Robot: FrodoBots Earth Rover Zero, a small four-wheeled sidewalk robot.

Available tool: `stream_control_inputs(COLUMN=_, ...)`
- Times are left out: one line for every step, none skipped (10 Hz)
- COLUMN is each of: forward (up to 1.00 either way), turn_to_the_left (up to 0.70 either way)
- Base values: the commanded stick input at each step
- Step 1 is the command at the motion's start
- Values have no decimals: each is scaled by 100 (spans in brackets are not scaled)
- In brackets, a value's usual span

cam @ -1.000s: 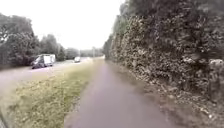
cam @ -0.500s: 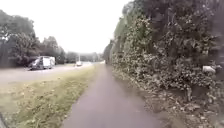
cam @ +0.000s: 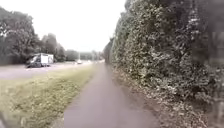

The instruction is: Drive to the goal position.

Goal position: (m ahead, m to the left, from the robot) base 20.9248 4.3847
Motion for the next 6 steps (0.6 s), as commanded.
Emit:
stream_control_inputs(forward=100, turn_to_the_left=0)
stream_control_inputs(forward=100, turn_to_the_left=0)
stream_control_inputs(forward=100, turn_to_the_left=0)
stream_control_inputs(forward=100, turn_to_the_left=20)
stream_control_inputs(forward=100, turn_to_the_left=40)
stream_control_inputs(forward=100, turn_to_the_left=40)
